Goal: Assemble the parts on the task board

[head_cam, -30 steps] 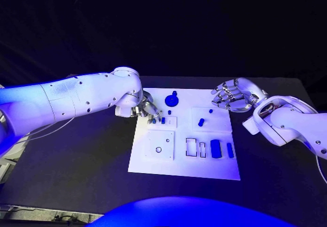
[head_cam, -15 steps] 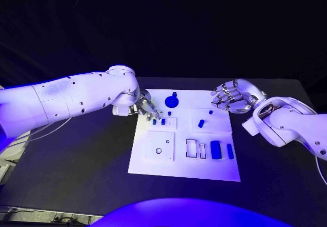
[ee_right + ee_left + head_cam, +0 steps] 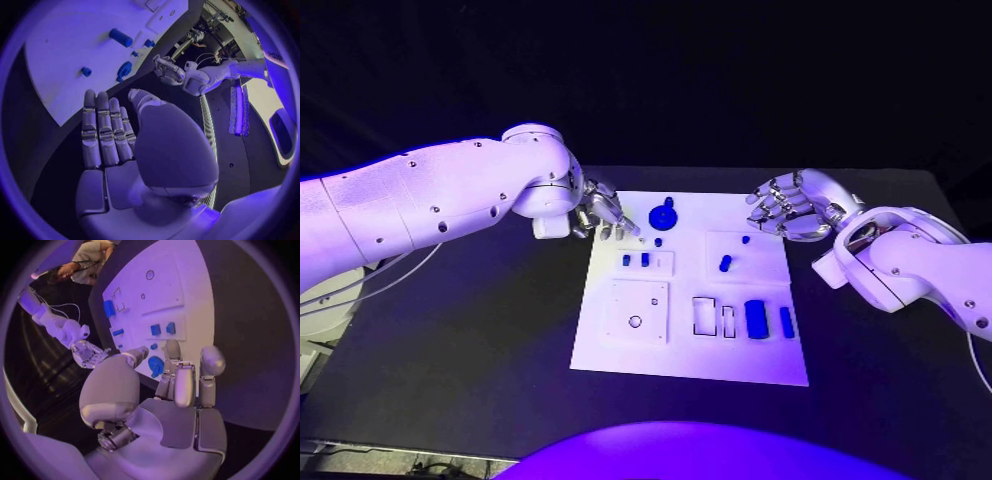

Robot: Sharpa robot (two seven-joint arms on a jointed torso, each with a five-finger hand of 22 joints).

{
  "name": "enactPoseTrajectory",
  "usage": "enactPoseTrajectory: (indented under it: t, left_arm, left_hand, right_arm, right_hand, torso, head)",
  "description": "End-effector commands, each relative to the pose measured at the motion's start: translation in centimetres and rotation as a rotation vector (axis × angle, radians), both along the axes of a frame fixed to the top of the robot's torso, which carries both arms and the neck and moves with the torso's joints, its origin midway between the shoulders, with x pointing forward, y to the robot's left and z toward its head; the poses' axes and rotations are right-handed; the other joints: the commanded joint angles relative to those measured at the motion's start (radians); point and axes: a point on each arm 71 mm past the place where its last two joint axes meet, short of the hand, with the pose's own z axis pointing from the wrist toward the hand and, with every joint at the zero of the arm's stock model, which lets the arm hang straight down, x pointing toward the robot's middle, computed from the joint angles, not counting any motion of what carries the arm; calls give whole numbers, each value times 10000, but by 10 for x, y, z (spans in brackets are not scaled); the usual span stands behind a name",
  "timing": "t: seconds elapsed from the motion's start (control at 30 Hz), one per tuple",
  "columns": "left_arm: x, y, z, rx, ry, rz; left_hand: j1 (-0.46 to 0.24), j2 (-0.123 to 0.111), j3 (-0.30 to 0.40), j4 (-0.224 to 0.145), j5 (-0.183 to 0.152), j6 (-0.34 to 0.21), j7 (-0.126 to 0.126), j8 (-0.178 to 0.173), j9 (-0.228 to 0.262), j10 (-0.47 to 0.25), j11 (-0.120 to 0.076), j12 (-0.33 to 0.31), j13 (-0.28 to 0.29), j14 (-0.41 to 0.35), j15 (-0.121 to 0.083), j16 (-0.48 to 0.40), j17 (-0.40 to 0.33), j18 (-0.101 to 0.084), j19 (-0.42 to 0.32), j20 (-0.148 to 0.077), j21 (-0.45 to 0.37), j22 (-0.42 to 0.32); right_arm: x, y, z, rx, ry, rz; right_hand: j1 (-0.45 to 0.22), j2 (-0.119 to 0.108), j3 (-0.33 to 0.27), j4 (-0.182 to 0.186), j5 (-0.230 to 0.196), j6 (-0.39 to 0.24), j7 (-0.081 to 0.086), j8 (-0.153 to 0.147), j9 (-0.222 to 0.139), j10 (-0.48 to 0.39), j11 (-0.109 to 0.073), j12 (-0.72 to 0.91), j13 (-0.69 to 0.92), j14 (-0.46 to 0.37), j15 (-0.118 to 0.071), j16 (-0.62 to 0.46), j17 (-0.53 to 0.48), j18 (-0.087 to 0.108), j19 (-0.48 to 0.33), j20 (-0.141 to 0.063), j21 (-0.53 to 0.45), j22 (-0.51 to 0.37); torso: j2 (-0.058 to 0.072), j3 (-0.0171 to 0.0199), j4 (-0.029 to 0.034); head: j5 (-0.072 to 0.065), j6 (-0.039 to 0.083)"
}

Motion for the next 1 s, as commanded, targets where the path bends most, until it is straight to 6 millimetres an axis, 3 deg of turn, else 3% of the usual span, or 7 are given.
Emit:
enactPoseTrajectory:
  t: [0.03, 0.1, 0.2, 0.27, 0.4, 0.63, 1.0]
  left_arm:
    - [4, -8, 16, -2289, -1762, 590]
    - [5, -10, 21, -3177, -2863, 581]
    - [5, -11, 23, -4274, -4521, 422]
    - [4, -13, 22, -4692, -5388, 120]
    - [0, -18, 17, -4950, -6708, -730]
    - [-3, -32, -2, -3001, -7055, -2657]
    - [-3, -44, -21, -1202, -6180, -3960]
  left_hand:
    - [874, -119, 110, -110, 51, -527, 221, -16, -169, -847, 231, -539, -382, -1282, 188, -1600, -1741, 511, -1719, 191, -2108, -2062]
    - [1805, -213, 388, -333, 73, -719, 319, -112, -549, -1406, 344, -932, -719, -2604, 323, -3197, -3594, 614, -2261, 343, -3169, -2906]
    - [3175, -438, 1261, -997, 49, -658, 361, -427, -1433, -1721, 362, -1565, -1412, -3428, 350, -4222, -4819, 618, -2272, 379, -3732, -3297]
    - [3470, -539, 1372, -1182, 18, -505, 543, -614, -1932, -2000, 578, -2015, -1864, -3907, 566, -4530, -5095, 583, -2518, 503, -3991, -3410]
    - [3816, -574, 1368, -1472, 31, -273, 540, -772, -2521, -2049, 642, -2499, -2451, -4315, 608, -4911, -5528, 597, -2862, 585, -4106, -3372]
    - [3608, -932, 1222, -1366, -1, -262, 340, -1101, -3179, -2543, 932, -3277, -3149, -4583, 852, -5081, -5879, 561, -3175, 772, -4328, -3417]
    - [3334, -1167, 510, -1141, -52, 59, 132, -1368, -3808, -2407, 880, -3474, -3652, -4604, 860, -4706, -6088, 629, -2985, 904, -4756, -3732]
  right_arm:
    - [0, 1, 0, -28, -48, 145]
    - [0, 1, 0, -18, -63, 130]
    - [1, 1, 0, -6, -85, 112]
    - [2, 0, 0, 0, -95, 101]
    - [3, 0, 0, 8, -116, 80]
    - [3, 0, 0, 27, -147, 88]
    - [3, 1, 0, 46, -150, 86]
  right_hand:
    - [-16, -68, 52, -5, 38, -58, 60, 48, -9, 1, 40, -30, -18, 5, 49, -65, -15, -9, -41, 19, -19, -15]
    - [5, -62, 83, -28, 49, -53, 48, 54, -9, 4, 31, -27, -30, 7, 45, -71, -14, -5, -44, 17, -17, -20]
    - [5, -62, 83, -28, 49, -53, 48, 54, -9, 4, 31, -27, -30, 7, 45, -71, -14, -5, -44, 17, -17, -20]
    - [16, -57, 103, -40, 53, -42, 39, 62, -7, 9, 25, -23, -36, 8, 41, -75, -14, -2, -45, 16, -14, -23]
    - [28, -55, 132, -60, 56, -17, 26, 80, -2, 15, 17, -18, -48, 11, 35, -81, -14, 2, -46, 13, -10, -27]
    - [36, -61, 161, -82, 54, 11, 10, 99, 3, 18, 9, -16, -63, 0, 34, -99, -18, 2, -55, 14, -9, -33]
    - [20, -68, 183, -86, 52, 19, 11, 105, 2, -2, 13, -29, -85, -25, 43, -125, -26, -3, -72, 19, -13, -42]
  torso:
    - [-10, 6, -1]
    - [-12, 11, 2]
    - [-8, 12, 6]
    - [-7, -5, 3]
    - [10, -13, -16]
    - [9, 9, -4]
    - [14, 15, -16]
  head:
    - [-24, 83]
    - [-43, 141]
    - [-110, 241]
    - [-153, 288]
    - [-187, 416]
    - [-192, 487]
    - [-221, 551]
